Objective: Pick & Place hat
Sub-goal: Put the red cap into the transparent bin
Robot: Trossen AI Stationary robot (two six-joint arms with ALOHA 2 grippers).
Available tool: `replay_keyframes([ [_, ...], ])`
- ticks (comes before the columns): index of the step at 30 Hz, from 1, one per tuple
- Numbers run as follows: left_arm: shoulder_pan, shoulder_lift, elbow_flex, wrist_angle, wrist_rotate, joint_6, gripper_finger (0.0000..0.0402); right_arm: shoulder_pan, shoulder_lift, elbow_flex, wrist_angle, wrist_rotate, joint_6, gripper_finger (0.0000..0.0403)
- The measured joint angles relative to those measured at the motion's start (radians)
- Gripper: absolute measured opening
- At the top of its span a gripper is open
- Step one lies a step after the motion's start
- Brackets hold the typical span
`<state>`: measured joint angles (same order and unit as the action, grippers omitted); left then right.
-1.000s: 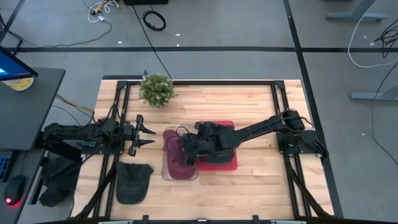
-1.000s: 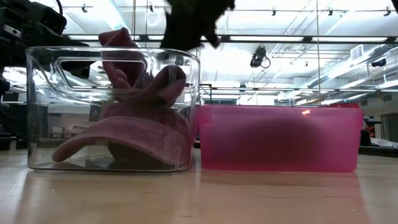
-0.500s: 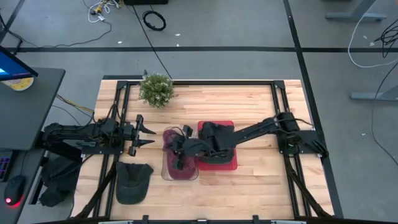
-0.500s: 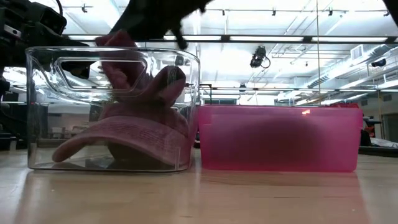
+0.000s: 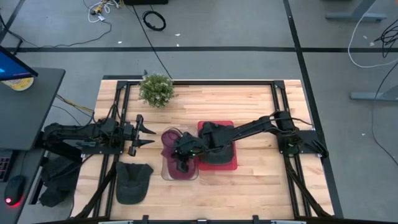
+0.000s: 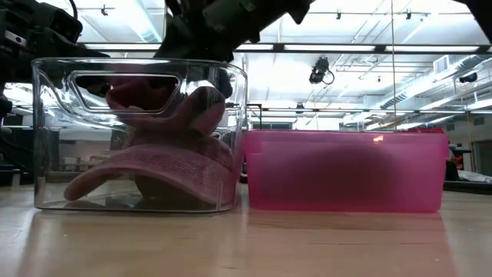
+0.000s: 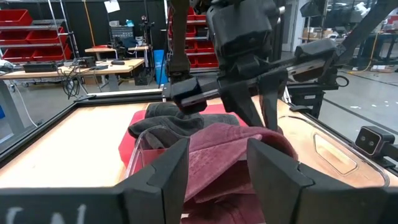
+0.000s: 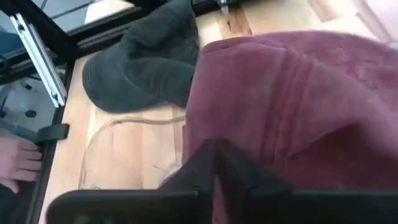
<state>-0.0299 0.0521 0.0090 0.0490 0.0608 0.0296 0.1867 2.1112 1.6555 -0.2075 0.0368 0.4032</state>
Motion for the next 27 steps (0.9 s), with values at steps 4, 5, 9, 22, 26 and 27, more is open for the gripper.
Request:
replay_keyframes([
  [4, 0.0, 0.0, 0.0, 0.0, 0.0, 0.0, 0.0167, 0.0, -0.001, 0.0, 0.0, 0.007, -0.011, 0.0008],
  [5, 0.0, 0.0, 0.0, 0.0, 0.0, 0.0, 0.0167, 0.0, -0.001, 0.0, 0.003, 0.007, -0.024, 0.0005],
  [9, 0.0, 0.0, 0.0, 0.0, 0.0, 0.0, 0.0167, 0.0, -0.002, 0.0, 0.005, 0.0, -0.054, 0.0003],
  [22, 0.0, 0.0, 0.0, 0.0, 0.0, 0.0, 0.0167, 0.016, -0.061, 0.0, 0.121, 0.218, -0.149, 0.0001],
  [26, 0.0, 0.0, 0.0, 0.0, 0.0, 0.0, 0.0167, -0.011, -0.005, 0.002, 0.125, 0.186, -0.099, 0.0001],
  [27, 0.0, 0.0, 0.0, 0.0, 0.0, 0.0, 0.0167, -0.02, 0.014, 0.002, 0.127, 0.16, -0.081, 0.0],
])
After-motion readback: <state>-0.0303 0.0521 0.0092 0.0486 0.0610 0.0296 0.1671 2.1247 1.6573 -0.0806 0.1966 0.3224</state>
